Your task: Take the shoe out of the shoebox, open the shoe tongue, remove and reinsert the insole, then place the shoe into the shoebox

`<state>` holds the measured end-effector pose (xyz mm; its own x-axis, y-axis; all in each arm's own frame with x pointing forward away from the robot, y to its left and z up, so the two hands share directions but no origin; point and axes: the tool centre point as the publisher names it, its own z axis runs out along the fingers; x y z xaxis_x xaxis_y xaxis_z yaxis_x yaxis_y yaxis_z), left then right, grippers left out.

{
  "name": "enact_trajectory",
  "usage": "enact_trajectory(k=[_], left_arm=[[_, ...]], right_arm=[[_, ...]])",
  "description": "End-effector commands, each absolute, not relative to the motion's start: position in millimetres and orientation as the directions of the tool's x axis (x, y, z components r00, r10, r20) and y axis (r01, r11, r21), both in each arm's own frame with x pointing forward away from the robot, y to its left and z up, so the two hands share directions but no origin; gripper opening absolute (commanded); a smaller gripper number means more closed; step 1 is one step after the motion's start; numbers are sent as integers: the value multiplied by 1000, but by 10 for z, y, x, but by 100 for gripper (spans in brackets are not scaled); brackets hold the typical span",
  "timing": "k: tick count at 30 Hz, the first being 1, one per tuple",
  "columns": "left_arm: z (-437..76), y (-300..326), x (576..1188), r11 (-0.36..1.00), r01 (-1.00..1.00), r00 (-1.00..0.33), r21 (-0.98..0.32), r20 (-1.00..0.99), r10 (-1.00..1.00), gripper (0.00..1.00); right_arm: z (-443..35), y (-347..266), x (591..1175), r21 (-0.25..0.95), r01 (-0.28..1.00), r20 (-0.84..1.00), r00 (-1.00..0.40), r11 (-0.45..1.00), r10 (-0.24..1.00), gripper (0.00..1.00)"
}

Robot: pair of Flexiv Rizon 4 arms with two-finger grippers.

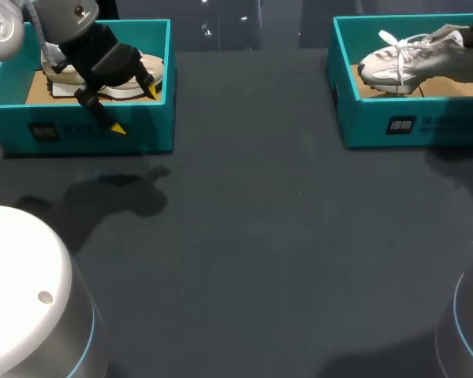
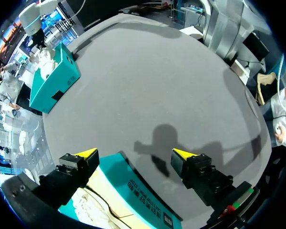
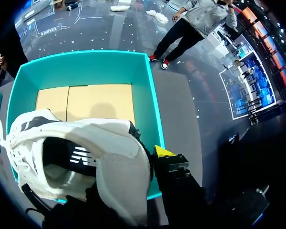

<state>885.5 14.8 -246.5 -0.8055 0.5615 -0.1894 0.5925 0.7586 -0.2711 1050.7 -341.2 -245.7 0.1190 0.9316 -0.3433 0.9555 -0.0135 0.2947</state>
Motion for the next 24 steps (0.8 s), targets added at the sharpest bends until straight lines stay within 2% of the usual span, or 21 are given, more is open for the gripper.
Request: enact_trajectory(k=[1, 24], left_arm=[[-2464, 150, 8855, 759, 593, -805, -269, -189, 562, 100], [-2464, 150, 8855, 759, 593, -805, -269, -189, 562, 100]], right_arm=[[-2539, -3422, 10460, 298, 954, -336, 103, 2, 936, 0], [-3070, -3357, 10311, 243, 969, -329, 36, 48, 944, 0]])
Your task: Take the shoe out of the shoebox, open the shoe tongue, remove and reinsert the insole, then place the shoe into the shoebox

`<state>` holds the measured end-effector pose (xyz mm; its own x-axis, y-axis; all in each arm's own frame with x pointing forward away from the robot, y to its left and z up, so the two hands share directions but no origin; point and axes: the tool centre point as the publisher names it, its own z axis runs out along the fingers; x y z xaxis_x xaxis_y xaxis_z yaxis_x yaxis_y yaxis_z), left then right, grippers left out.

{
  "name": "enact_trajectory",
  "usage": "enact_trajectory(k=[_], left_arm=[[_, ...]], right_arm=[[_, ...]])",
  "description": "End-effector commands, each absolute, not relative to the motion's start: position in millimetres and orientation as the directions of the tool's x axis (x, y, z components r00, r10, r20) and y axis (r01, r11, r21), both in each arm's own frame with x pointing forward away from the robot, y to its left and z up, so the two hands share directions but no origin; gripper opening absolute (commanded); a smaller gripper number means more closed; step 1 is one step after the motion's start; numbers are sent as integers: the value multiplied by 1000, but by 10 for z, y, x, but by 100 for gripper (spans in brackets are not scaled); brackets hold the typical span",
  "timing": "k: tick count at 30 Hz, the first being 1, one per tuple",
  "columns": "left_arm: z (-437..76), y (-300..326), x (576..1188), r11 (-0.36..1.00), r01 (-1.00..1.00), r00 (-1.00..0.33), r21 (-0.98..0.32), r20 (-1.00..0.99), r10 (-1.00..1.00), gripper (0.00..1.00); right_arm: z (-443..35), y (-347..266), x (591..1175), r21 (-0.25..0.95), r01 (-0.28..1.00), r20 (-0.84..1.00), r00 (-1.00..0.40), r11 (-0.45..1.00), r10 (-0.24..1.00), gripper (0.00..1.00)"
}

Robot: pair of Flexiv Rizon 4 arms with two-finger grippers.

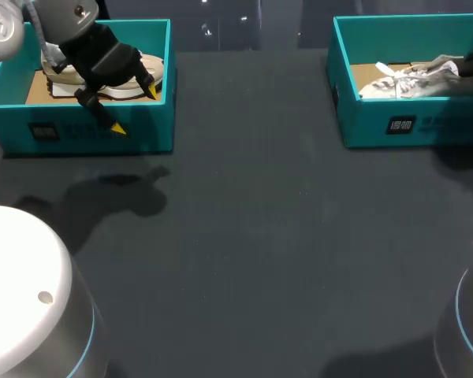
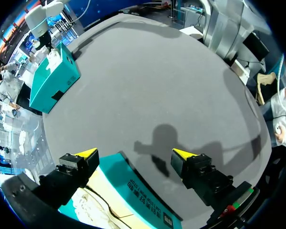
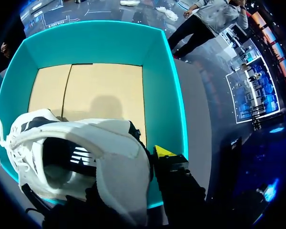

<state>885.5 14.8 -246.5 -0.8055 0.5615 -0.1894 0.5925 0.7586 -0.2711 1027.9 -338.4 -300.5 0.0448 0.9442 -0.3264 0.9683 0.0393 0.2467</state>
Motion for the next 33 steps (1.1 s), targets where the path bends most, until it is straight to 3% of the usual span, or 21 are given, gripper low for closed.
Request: enact_trajectory(k=[1, 33], left_arm=[[-2464, 150, 8855, 759, 593, -805, -269, -189, 562, 100], [-2464, 150, 8855, 759, 593, -805, -269, -189, 562, 100]], right_arm=[[-3091, -3353, 10313, 242, 969, -329, 31, 52, 944, 0], [-3595, -3326, 10324, 184, 982, -252, 2, 46, 968, 0]])
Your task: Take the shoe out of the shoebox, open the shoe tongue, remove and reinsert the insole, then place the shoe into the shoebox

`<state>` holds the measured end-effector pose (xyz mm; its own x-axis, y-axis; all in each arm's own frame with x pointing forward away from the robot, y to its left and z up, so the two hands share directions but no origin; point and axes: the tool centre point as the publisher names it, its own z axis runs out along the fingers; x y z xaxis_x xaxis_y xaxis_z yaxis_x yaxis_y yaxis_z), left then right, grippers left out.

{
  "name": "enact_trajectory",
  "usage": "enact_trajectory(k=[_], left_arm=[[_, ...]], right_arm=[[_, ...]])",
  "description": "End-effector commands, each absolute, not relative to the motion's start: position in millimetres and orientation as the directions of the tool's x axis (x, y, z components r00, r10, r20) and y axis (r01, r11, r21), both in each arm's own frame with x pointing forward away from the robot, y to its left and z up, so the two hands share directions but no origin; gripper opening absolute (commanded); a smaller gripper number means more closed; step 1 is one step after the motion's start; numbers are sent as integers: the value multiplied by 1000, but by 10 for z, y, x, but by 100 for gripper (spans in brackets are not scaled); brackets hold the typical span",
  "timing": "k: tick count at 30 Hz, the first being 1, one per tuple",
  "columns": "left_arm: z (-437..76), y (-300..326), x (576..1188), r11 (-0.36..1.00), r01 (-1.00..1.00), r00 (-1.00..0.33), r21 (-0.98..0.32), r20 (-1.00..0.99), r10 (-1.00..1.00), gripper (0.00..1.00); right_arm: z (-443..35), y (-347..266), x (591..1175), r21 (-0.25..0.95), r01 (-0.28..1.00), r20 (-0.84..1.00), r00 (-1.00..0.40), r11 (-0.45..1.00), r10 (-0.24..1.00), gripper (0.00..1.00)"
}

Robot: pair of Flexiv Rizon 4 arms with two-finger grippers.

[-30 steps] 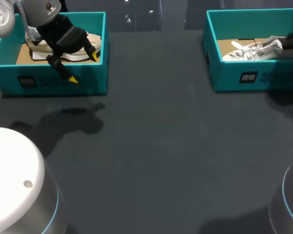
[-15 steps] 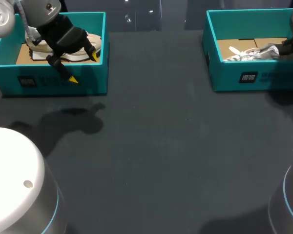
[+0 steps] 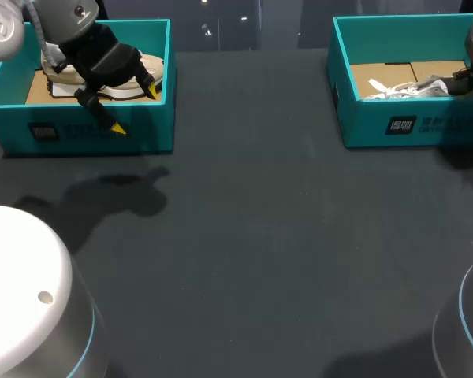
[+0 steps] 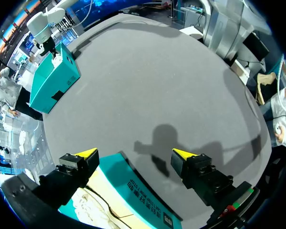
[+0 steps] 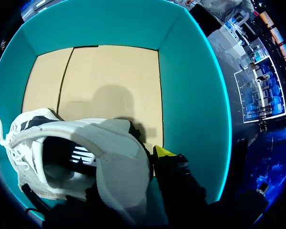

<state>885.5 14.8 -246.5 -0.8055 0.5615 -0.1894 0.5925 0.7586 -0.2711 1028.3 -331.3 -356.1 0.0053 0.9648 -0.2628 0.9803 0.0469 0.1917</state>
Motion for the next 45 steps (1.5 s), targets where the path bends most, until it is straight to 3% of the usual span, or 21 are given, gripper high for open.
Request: enact_trajectory(k=[1, 3, 10, 16, 24, 27, 28, 31, 34, 45], left_arm=[[-2464, 150, 8855, 759, 593, -805, -269, -189, 562, 100], [-2464, 150, 8855, 759, 593, -805, -269, -189, 562, 100], [-2464, 150, 8855, 759, 593, -805, -269, -189, 562, 100], [-2464, 150, 8855, 759, 593, -805, -269, -189, 562, 100], [-2464, 150, 8855, 759, 593, -805, -269, -189, 562, 100], [-2464, 150, 8855, 759, 593, -805, -269, -189, 562, 100], [-2464, 150, 8855, 759, 593, -805, -269, -189, 562, 100], [-2464, 150, 8855, 759, 593, -805, -269, -189, 562, 100], [-2464, 150, 8855, 759, 593, -805, -269, -189, 562, 100], [-2464, 150, 8855, 759, 593, -805, -269, -189, 562, 100]], right_arm=[[-3604, -3327, 10325, 183, 982, -250, 2, 45, 968, 4], [-3612, -3317, 10328, 179, 983, -244, 2, 43, 970, 14], [-3678, -3325, 10323, 163, 986, -227, 0, 38, 974, 15], [-3707, -3336, 10313, 151, 988, -212, 0, 32, 977, 33], [-3723, -3334, 10304, 141, 990, -196, -2, 30, 981, 41], [-3706, -3332, 10301, 133, 991, -191, -6, 32, 981, 48], [-3697, -3327, 10304, 129, 991, -190, -10, 35, 982, 53], [-3662, -3308, 10312, 127, 991, -189, -16, 41, 982, 87], [-3625, -3297, 10317, 129, 991, -190, -17, 42, 982, 99], [-3245, -3213, 10332, 118, 993, -198, 7, 17, 980, 100]])
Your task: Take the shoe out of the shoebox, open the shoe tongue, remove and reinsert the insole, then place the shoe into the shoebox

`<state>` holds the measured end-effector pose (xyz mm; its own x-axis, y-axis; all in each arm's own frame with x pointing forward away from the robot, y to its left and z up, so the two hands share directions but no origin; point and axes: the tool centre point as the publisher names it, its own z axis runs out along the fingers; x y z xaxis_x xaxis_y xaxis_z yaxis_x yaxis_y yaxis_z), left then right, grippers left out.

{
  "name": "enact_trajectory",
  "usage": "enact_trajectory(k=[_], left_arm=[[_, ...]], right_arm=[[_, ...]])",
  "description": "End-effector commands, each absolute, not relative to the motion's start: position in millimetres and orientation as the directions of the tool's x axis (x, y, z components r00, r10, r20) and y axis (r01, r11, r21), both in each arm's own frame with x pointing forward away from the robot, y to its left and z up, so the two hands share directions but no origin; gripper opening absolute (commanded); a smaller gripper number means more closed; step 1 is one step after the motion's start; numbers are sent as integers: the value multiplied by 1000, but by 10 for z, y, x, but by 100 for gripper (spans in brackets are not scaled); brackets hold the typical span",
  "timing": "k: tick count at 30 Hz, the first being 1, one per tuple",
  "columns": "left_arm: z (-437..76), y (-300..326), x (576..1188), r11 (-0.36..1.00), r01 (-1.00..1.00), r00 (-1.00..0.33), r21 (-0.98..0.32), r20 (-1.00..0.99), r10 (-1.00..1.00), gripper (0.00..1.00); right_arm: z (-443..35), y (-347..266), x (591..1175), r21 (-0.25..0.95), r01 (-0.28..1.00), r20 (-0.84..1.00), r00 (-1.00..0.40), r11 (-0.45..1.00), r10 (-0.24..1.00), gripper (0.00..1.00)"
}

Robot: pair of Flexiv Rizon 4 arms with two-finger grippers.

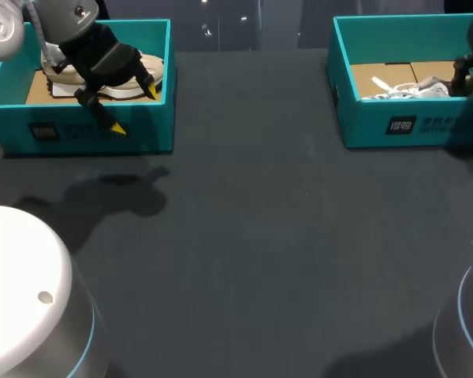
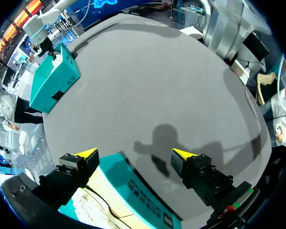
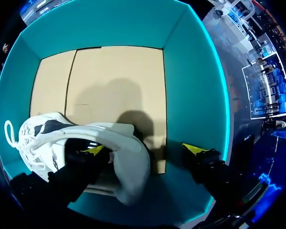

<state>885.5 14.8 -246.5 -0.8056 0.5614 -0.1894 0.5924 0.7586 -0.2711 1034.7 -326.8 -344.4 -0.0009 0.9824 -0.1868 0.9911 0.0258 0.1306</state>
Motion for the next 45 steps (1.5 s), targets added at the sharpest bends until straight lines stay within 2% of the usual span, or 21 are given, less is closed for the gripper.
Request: enact_trajectory(k=[1, 14, 23, 30, 43, 45], left_arm=[[-2464, 150, 8855, 759, 593, -805, -269, -189, 562, 100], [-2464, 150, 8855, 759, 593, -805, -269, -189, 562, 100], [-2464, 150, 8855, 759, 593, -805, -269, -189, 562, 100], [-2464, 150, 8855, 759, 593, -805, -269, -189, 562, 100], [-2464, 150, 8855, 759, 593, -805, -269, -189, 562, 100], [-2388, 249, 9011, 716, 642, -767, -274, -211, 606, 100]], right_arm=[[-3186, -3195, 10331, 117, 993, -198, 13, 10, 980, 100], [-2450, -3005, 10139, 169, 985, -120, 45, -24, 992, 100], [-2075, -2912, 9848, 149, 989, -121, 22, -3, 992, 100], [-1962, -2846, 9649, 95, 995, -124, 20, -8, 992, 100], [-1896, -2820, 9567, 100, 995, -110, 32, -21, 993, 100], [-1896, -2820, 9567, 100, 995, -110, 32, -21, 993, 100]])
